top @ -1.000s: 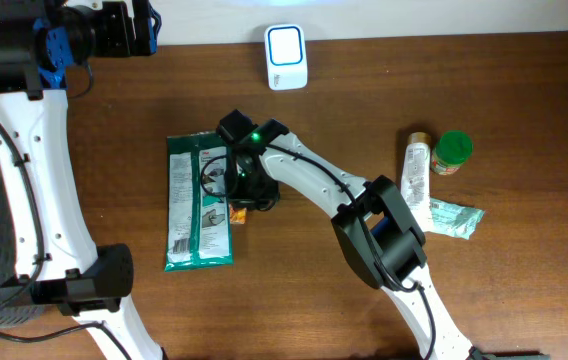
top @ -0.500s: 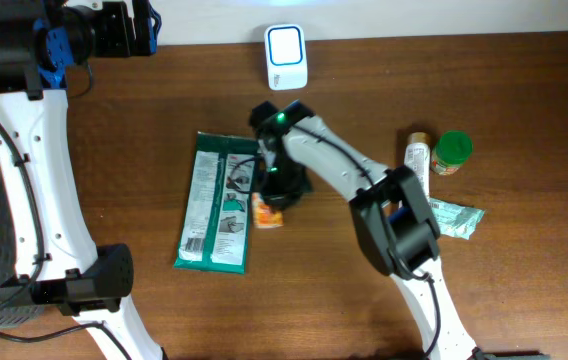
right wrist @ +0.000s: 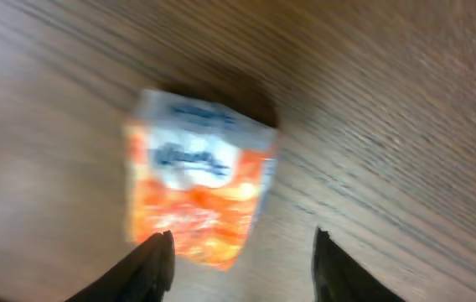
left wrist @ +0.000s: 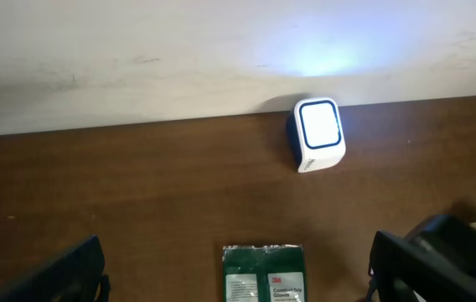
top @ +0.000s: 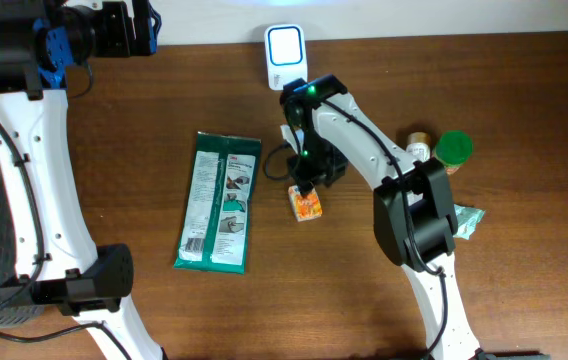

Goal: Scan the item barcode
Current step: 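Move the right gripper to the orange Kleenex pack and grasp it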

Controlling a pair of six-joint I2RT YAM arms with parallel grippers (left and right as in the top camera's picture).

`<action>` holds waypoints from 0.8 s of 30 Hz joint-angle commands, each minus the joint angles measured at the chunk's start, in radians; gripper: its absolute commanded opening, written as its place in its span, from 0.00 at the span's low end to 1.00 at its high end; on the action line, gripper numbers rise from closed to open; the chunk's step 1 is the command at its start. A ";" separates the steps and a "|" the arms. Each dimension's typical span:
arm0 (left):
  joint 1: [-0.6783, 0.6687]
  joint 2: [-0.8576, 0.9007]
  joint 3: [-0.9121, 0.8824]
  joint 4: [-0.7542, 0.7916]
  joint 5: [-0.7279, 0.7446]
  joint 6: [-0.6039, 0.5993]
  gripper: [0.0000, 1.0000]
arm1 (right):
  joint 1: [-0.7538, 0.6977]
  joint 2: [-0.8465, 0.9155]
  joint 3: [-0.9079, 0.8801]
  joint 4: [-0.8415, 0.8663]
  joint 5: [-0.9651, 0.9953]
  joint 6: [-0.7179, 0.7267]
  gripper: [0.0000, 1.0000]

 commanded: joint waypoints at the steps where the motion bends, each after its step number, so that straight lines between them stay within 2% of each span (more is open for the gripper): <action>1: 0.007 -0.023 0.015 0.001 0.011 0.015 0.99 | 0.009 -0.042 0.050 -0.006 -0.248 -0.003 0.37; 3: 0.007 -0.023 0.015 0.001 0.011 0.015 0.99 | 0.022 -0.042 0.040 -0.001 -0.330 0.035 0.20; 5: 0.007 -0.023 0.015 0.001 0.011 0.015 0.99 | 0.039 -0.042 0.029 -0.001 -0.328 0.048 0.13; 9: 0.007 -0.023 0.015 0.001 0.011 0.016 0.99 | 0.084 -0.042 -0.042 0.027 -0.246 0.097 0.11; 13: 0.007 -0.023 0.015 0.001 0.011 0.016 0.99 | 0.112 -0.042 -0.117 0.074 -0.107 0.195 0.04; 18: 0.007 -0.023 0.015 0.001 0.011 0.015 0.99 | 0.117 -0.042 -0.134 0.077 0.054 0.307 0.04; 24: 0.007 -0.023 0.015 0.001 0.011 0.015 0.99 | 0.117 -0.042 -0.134 0.063 0.131 0.309 0.04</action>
